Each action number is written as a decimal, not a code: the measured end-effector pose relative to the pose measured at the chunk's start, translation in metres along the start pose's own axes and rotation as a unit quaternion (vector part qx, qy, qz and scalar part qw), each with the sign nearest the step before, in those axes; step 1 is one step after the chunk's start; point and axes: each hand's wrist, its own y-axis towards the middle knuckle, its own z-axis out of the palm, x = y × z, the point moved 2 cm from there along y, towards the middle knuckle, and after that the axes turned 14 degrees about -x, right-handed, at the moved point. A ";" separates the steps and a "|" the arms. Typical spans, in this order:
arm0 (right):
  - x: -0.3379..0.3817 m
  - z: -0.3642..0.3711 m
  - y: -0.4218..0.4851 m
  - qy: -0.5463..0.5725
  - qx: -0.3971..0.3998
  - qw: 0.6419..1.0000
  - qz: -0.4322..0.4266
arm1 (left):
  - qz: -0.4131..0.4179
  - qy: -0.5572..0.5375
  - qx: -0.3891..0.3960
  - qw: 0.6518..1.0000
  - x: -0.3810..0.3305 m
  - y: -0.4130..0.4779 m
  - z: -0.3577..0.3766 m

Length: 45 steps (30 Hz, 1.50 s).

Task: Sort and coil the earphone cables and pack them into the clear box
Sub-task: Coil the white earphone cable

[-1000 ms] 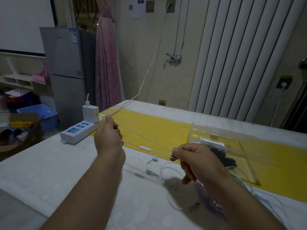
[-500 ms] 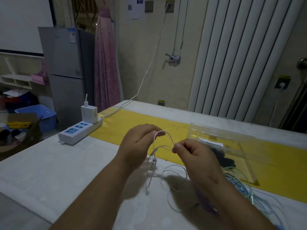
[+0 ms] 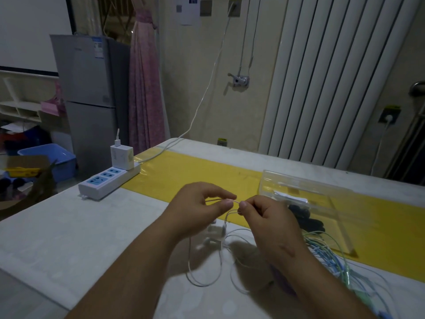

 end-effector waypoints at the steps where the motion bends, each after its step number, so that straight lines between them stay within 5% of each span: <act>1: 0.000 0.000 0.000 0.006 -0.002 1.000 0.003 | -0.012 -0.001 0.020 1.000 0.000 -0.001 0.001; 9: -0.001 0.002 -0.001 0.157 -0.011 0.983 0.090 | -0.063 -0.048 0.046 0.996 -0.009 -0.003 0.004; 14: 0.005 -0.002 -0.001 0.308 0.048 0.931 0.188 | -0.111 -0.093 -0.141 0.979 -0.008 0.003 -0.008; 20: 0.008 -0.009 0.000 0.296 0.107 0.938 0.143 | -0.164 -0.089 -0.361 0.914 0.010 0.008 -0.028; 26: 0.004 -0.007 0.005 0.287 0.013 0.954 0.091 | -0.223 -0.082 -0.502 0.831 0.010 0.005 -0.042; 34: 0.006 -0.011 0.007 0.409 0.049 0.900 0.143 | -0.278 -0.061 -0.460 0.841 0.016 0.006 -0.043; 38: 0.005 -0.009 0.008 0.384 0.039 0.912 0.141 | -0.291 -0.020 -0.393 0.872 0.019 0.006 -0.040; 45: 0.000 -0.006 0.006 0.277 0.030 0.952 0.127 | -0.251 -0.027 -0.428 0.868 0.016 0.004 -0.041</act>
